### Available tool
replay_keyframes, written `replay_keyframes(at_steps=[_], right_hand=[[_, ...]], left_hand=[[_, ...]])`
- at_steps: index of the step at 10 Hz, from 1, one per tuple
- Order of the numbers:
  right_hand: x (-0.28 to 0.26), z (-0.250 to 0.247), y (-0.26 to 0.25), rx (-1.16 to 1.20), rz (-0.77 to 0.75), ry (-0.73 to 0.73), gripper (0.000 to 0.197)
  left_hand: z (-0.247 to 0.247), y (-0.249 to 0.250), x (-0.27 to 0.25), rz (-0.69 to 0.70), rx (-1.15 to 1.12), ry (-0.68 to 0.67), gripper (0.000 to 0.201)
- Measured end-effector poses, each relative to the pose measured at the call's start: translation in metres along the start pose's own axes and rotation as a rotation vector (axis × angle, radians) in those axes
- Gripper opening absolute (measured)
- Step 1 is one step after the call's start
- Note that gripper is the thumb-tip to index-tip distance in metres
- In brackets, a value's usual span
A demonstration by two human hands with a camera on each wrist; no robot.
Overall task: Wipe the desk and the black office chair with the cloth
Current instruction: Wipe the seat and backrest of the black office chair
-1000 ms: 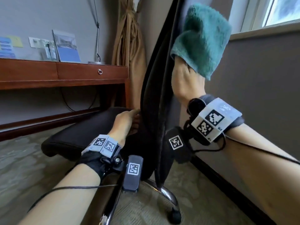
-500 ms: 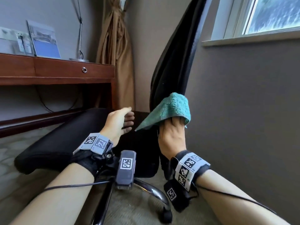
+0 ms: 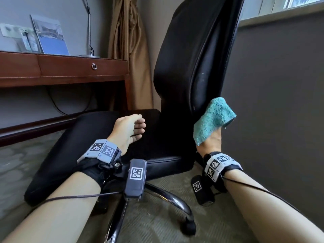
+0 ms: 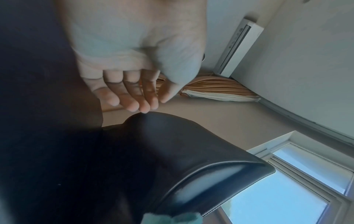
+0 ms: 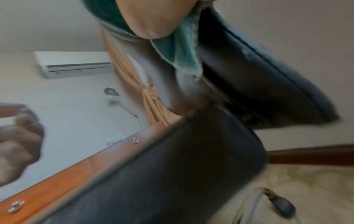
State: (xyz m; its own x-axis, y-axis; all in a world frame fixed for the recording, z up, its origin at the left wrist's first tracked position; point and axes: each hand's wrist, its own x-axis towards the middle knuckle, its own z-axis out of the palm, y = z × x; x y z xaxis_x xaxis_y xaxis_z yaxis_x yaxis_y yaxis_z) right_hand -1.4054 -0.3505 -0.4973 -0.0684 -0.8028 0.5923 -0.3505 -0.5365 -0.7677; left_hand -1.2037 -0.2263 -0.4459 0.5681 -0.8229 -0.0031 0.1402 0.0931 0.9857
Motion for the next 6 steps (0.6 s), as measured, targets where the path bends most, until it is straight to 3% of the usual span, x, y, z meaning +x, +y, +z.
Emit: replay_keyframes(at_steps=[1,2,3,4,5,6], right_hand=[[-0.014,0.011,0.035,-0.004,0.241,-0.094,0.061],[-0.023,0.016,0.060,-0.136,0.527,-0.195,0.041],[-0.022,0.016,0.062,-0.201,0.661,-0.372,0.041],[-0.014,0.020,0.042,-0.216,0.546,-0.403,0.041],[-0.009,0.028,0.017,-0.140,0.531,-0.308,0.043],[-0.017,0.036,0.005,-0.010,0.563,-0.322,0.031]], left_hand=[[-0.009,-0.004,-0.003,-0.005,0.012,0.025,0.020],[-0.022,-0.004,-0.007,-0.002,0.039,0.044,0.020],[-0.045,0.005,-0.007,-0.011,0.069,0.092,0.020],[-0.068,0.017,-0.006,-0.008,0.072,0.170,0.020],[-0.093,0.022,-0.005,-0.032,0.097,0.212,0.021],[-0.110,0.017,-0.006,-0.050,0.086,0.242,0.021]])
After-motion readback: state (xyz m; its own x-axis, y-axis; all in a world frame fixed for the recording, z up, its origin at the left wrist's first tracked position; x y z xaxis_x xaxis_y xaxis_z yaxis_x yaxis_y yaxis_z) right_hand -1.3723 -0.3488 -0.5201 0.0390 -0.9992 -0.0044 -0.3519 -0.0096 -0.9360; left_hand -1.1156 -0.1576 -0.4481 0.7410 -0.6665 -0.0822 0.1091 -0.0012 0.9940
